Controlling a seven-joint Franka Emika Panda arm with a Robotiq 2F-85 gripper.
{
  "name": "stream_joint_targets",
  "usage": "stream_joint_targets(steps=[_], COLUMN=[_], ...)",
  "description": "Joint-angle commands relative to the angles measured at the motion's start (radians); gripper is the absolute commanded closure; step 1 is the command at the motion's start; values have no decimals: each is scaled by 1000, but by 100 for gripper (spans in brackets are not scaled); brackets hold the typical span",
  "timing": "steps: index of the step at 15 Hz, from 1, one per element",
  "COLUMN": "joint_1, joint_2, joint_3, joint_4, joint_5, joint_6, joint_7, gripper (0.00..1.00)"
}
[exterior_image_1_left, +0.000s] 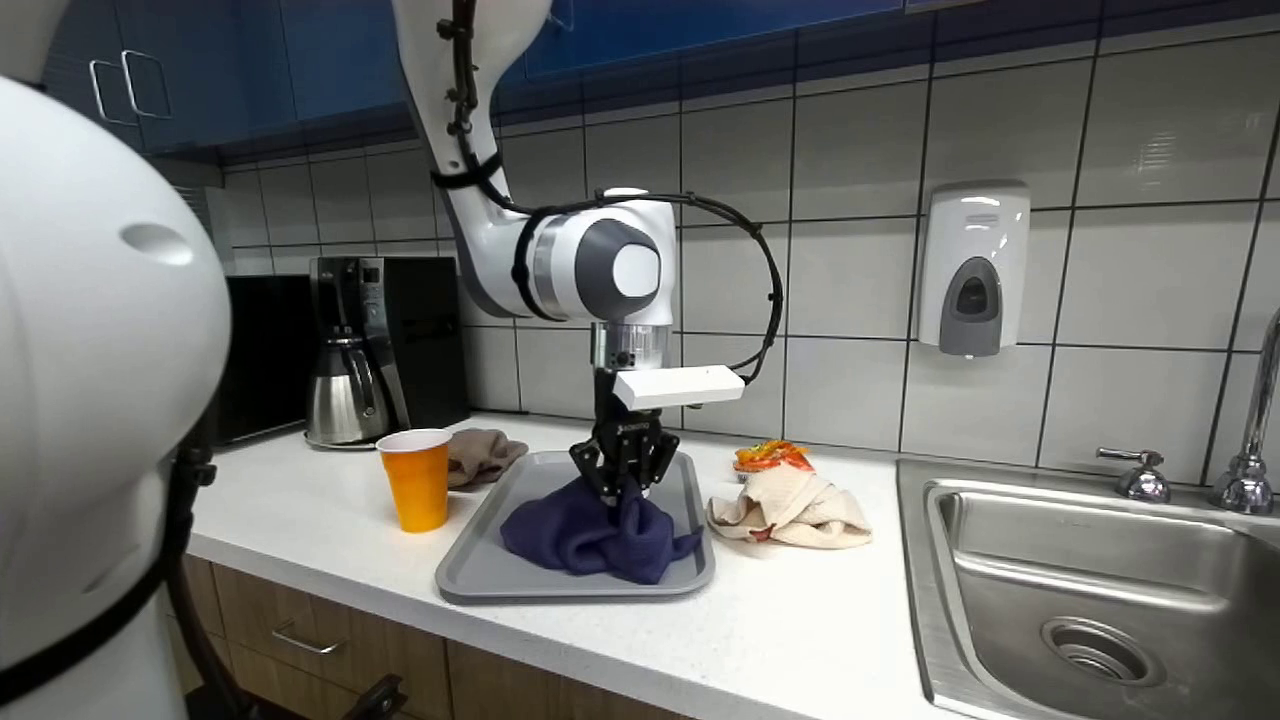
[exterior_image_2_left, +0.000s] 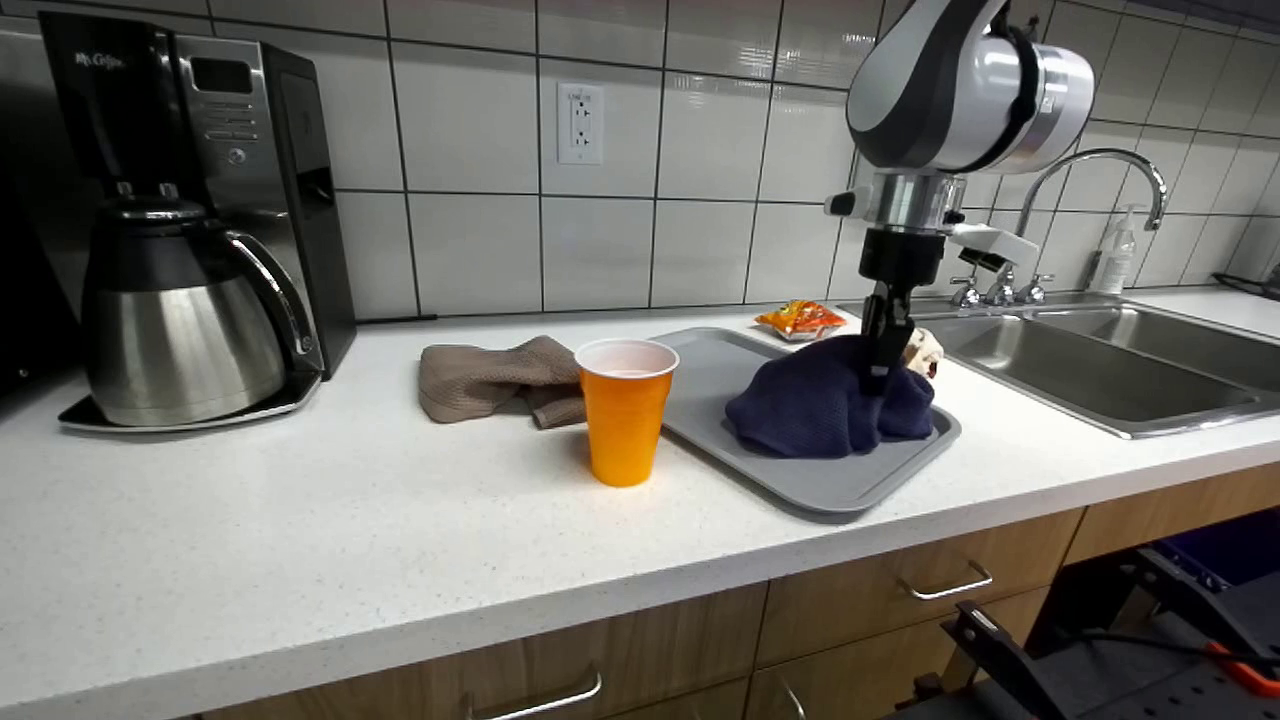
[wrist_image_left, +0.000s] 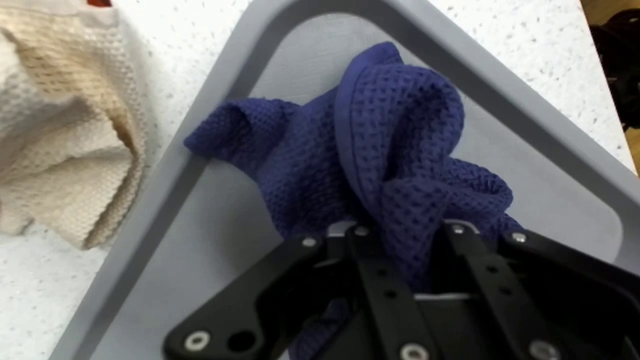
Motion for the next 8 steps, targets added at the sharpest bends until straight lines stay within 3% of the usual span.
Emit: stream_joint_targets(steps=[1,7,8], joint_1=[-31,-32,-32], joint_2=[-36,-80,-90], joint_3=[14,10,10], joint_4=[-15,-30,-32], joint_5=[-80,-185,-194], joint_6=[-8,-10,-8], joint_7=[17,50,53], gripper=[44,1,0])
